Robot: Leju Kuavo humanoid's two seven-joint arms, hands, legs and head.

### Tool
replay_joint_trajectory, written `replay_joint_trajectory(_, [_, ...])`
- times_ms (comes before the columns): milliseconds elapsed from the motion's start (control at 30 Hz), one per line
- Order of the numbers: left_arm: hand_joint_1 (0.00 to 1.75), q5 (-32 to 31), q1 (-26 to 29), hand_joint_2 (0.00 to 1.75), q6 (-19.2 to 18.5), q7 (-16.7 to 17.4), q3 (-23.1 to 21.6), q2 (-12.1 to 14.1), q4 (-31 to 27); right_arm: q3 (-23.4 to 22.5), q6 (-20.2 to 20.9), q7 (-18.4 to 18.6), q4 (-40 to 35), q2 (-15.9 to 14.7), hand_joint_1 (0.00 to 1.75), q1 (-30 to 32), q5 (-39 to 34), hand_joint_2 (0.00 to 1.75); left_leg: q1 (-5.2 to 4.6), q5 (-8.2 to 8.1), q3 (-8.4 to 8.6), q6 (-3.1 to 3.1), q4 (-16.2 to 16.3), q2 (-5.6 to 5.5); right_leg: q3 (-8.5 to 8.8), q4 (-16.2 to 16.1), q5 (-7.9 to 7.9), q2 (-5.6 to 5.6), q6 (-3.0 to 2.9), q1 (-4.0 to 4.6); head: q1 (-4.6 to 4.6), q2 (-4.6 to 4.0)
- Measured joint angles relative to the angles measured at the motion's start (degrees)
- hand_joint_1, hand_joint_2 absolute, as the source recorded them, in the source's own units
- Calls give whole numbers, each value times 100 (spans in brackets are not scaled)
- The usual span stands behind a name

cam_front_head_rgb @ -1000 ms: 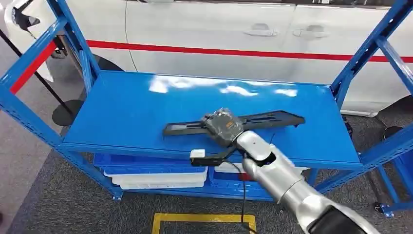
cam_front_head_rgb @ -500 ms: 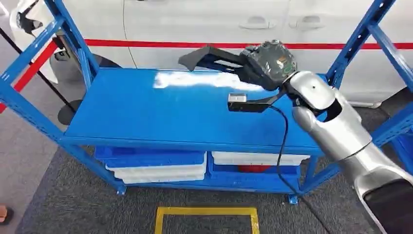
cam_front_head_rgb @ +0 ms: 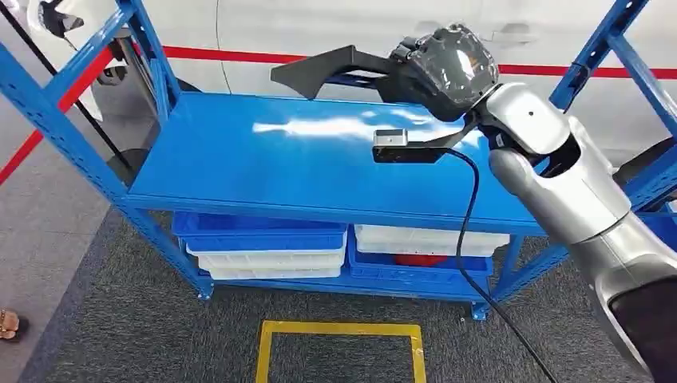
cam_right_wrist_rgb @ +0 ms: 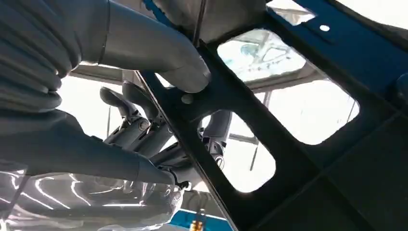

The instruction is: Take the parts from the cabinet and place them on the table.

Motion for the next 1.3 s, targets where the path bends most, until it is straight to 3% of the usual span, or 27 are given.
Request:
replay_joint_trajectory(67, [0,13,8,175,13,-31,18,0,0,42,0,22,4,-2,175,-32,-15,175,-26,88,-134,23,27,0,-256,888,-527,11,15,15,0,0])
replay_joint_trajectory(100, [0,17,17,175,17,-52,31,0,0,72,0,28,9,-2,175,-31,-26,175,-40,133,-207,31,44,0,-319,1232,-626,21,20,21,0,0])
replay_joint_trajectory(133, [0,35,24,175,17,-59,39,0,0,96,-2,31,15,-2,175,-29,-31,175,-54,172,-276,34,61,0,-276,1319,-561,26,15,23,0,0])
replay_joint_trajectory(167, [0,44,27,175,17,-59,44,0,0,120,-15,39,22,-2,175,-29,-46,175,-66,213,-351,30,80,-1,-112,1171,-385,27,2,24,0,0])
replay_joint_trajectory(233, [0,50,23,175,17,-74,57,0,0,125,-44,52,20,-4,175,-31,-81,175,-76,290,-482,12,128,-12,499,318,-32,32,-55,37,0,0])
replay_joint_trajectory(300, [0,50,15,175,17,-74,79,-9,0,122,-79,59,17,-22,175,-33,-98,175,-98,358,-574,-42,159,-23,975,-475,-207,38,-126,101,0,0])
replay_joint_trajectory(433, [0,48,38,175,-4,-63,89,-15,0,144,-353,96,31,-109,175,98,-53,175,-98,597,-600,-165,27,-48,859,-564,14,21,-230,97,0,0])
replay_joint_trajectory(467, [0,52,41,175,-7,-59,98,-13,0,155,-490,127,35,-109,175,187,13,175,-83,443,-657,-199,70,-38,833,-633,112,-29,-264,66,0,0])
replay_joint_trajectory(500, [0,57,44,175,-7,-55,103,-13,0,166,-569,151,42,-109,175,280,57,175,-78,126,-741,-230,295,-31,774,-655,184,-23,-311,57,0,0])
replay_joint_trajectory(567, [0,70,42,175,-4,-57,116,-13,0,188,-664,177,61,-109,175,430,133,175,-24,-500,-948,-294,1113,-30,623,-651,301,-29,-328,56,0,0])
replay_joint_trajectory(600, [0,81,44,175,-2,-57,127,-15,0,203,-686,181,79,-109,175,501,149,175,-4,-706,-1031,-328,1587,-30,531,-643,372,-32,-321,56,0,0])
replay_joint_trajectory(633, [0,87,48,175,-2,-57,131,-15,0,208,-695,181,94,-109,175,562,155,175,14,-693,-1023,-351,1812,-29,451,-633,428,-33,-311,52,0,0])
replay_joint_trajectory(700, [0,85,50,175,-2,-48,135,-13,0,205,-743,179,131,-114,175,673,166,175,47,-315,-682,-380,1557,-29,286,-607,538,-31,-277,34,0,0])
replay_joint_trajectory(733, [0,83,49,175,-2,-41,138,-13,0,199,-785,179,149,-120,175,726,166,175,53,-121,-334,-377,1094,-28,208,-589,593,-26,-250,23,0,0])
replay_joint_trajectory(767, [0,74,43,175,-4,-39,138,-15,0,186,-850,177,157,-127,175,778,179,175,55,-98,33,-364,599,-30,164,-569,637,-22,-221,21,0,0])
replay_joint_trajectory(800, [0,55,29,175,-7,-35,138,-13,0,164,-914,177,157,-131,175,846,219,175,27,-325,370,-336,99,-34,115,-564,674,-21,-181,35,0,0])
replay_joint_trajectory(833, [0,50,19,175,-7,-31,138,-15,0,129,-966,177,162,-138,175,910,249,175,9,-378,441,-287,-114,-49,112,-566,726,-37,-146,31,0,0])
replay_joint_trajectory(933, [0,29,39,175,-26,-11,140,-15,0,90,-1071,223,173,-135,175,1077,341,175,-21,-210,314,-197,-95,-44,108,-681,936,-32,-37,36,0,0])
replay_joint_trajectory(967, [0,16,32,175,-26,-6,142,-17,0,72,-1075,232,179,-146,175,1133,352,175,45,-121,286,-127,-143,-2,70,-659,824,-13,-19,7,2,0])
replay_joint_trajectory(1000, [0,0,23,175,-33,-4,142,-18,0,61,-1082,234,188,-149,175,1161,361,175,30,-61,226,-73,-145,1,-18,-495,546,1,-7,8,0,0])
replay_joint_trajectory(1067, [0,-11,7,175,-55,-4,142,-28,0,48,-1088,249,197,-153,175,1225,389,175,6,59,40,-22,-116,12,-295,449,-227,11,5,15,2,0])
replay_joint_trajectory(1100, [0,-20,6,175,-77,-4,142,-33,0,39,-1091,249,197,-164,175,1274,398,175,-10,116,-42,-14,-110,15,-387,890,-433,21,20,18,0,0])
replay_joint_trajectory(1133, [0,-26,5,175,-92,-2,142,-35,0,15,-1095,251,197,-183,175,1334,413,175,-20,175,-127,-10,-93,16,-411,1201,-449,27,24,18,0,0])
replay_joint_trajectory(1167, [0,-31,4,175,-101,4,142,-37,0,-13,-1091,251,197,-197,175,1402,424,175,-25,234,-229,-16,-70,15,-332,1292,-281,32,25,19,0,0])
replay_joint_trajectory(1233, [0,-35,3,175,-103,11,142,-37,0,-70,-1071,225,195,-205,175,1475,426,175,-25,320,-413,-45,0,12,140,800,129,33,7,19,0,0])
replay_joint_trajectory(1267, [0,-33,-1,175,-101,11,142,-39,0,-99,-1069,197,190,-205,175,1490,426,175,-24,348,-494,-68,52,11,519,296,194,34,-10,19,0,0])
replay_joint_trajectory(1300, [0,-22,-4,175,-96,11,142,-42,0,-129,-1082,153,190,-205,175,1497,426,175,-36,369,-569,-97,85,11,791,-165,-59,45,-39,29,0,0])
